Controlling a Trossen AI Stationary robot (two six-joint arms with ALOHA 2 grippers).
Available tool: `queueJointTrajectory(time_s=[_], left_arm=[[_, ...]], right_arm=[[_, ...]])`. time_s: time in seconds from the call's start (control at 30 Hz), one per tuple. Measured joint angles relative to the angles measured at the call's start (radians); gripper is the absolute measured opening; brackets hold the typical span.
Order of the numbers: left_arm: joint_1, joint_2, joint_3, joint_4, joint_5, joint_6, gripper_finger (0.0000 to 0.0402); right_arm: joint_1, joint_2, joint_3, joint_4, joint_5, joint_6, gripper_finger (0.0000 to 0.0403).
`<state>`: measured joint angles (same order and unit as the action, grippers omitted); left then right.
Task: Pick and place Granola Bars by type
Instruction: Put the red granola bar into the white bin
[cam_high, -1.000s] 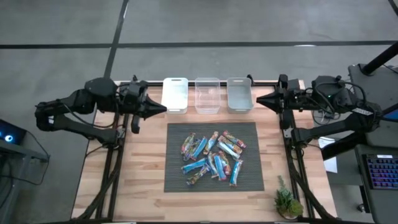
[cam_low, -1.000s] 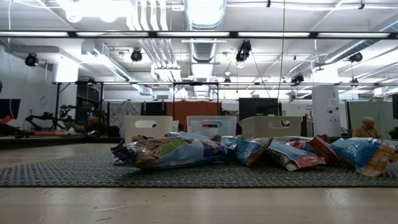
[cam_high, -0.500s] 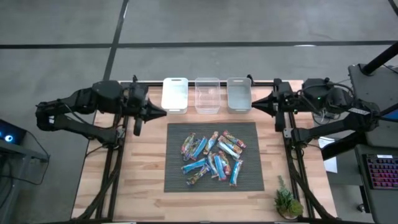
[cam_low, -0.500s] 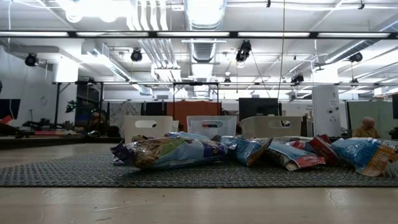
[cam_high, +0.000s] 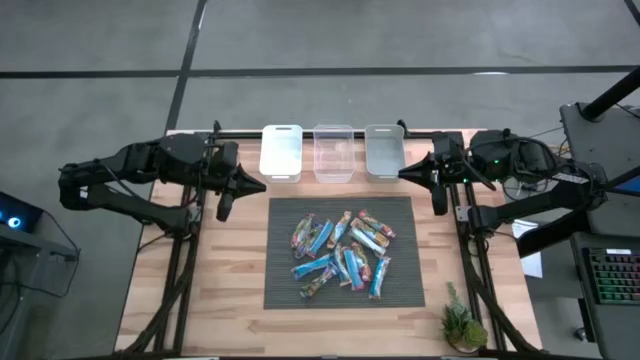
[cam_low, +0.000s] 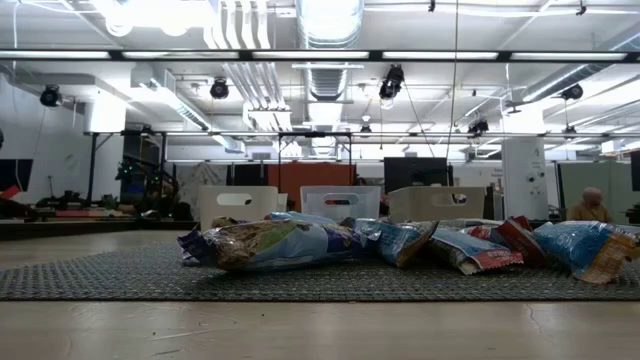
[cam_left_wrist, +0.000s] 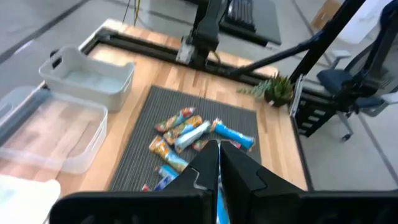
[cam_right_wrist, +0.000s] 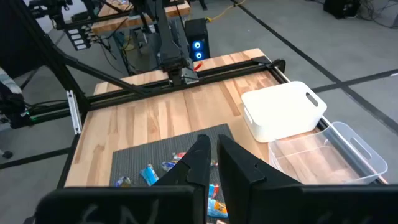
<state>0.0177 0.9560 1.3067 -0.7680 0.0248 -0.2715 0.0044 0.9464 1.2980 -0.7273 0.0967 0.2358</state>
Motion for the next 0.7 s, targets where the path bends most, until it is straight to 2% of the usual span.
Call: queueJointTrajectory(time_s=[0.37, 0.53, 0.7], left_arm=[[0.0, 0.044, 0.0, -0.049, -0.001, -0.014, 0.0], [0.0, 0.065, 0.0, -0.057, -0.066, -0.02, 0.0], [0.0, 0.089, 0.0, -0.059, -0.071, -0.032, 0.0]], right_arm=[[0.0, 0.032, 0.0, -0.002, 0.0, 0.0, 0.0022], [0.0, 0.035, 0.0, -0.002, 0.0, 0.0, 0.0022], [0.0, 0.037, 0.0, -0.002, 0.0, 0.0, 0.0022]])
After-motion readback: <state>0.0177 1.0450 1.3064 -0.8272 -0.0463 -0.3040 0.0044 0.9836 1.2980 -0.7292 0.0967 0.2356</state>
